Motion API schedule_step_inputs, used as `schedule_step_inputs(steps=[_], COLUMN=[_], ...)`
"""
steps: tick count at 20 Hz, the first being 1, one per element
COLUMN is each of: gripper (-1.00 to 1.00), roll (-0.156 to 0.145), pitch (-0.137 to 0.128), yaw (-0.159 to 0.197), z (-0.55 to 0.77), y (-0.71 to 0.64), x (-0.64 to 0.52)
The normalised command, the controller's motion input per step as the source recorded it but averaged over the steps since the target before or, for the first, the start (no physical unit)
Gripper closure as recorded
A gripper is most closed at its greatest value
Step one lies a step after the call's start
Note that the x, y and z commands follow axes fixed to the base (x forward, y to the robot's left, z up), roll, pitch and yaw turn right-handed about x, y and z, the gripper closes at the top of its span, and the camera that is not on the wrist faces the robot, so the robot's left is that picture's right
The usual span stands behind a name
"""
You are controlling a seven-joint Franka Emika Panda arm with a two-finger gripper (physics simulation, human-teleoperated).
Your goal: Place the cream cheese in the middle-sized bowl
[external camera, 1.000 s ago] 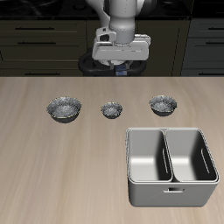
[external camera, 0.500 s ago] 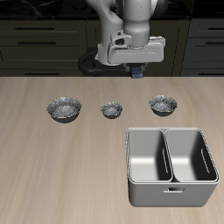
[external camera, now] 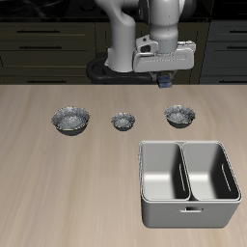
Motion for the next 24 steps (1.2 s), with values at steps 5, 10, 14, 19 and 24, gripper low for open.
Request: schedule_step_inputs(steps=[5, 10, 14, 19, 24], gripper=[1.00, 1.00, 1.00, 1.00, 1.00], roll=[0.024, 0.020, 0.025, 0.008, -0.014], pitch=[0.042, 0.017, 0.002, -0.004, 0.054], yaw=[-0.032, -0.034, -0.019, -0.018, -0.023], z=[-0.18, -0.03, 0.03, -0.05, -0.26], y=[0.37, 0.32, 0.16, 0.01, -0.04], x=[0.05, 0.03, 0.01, 0.02, 0.08])
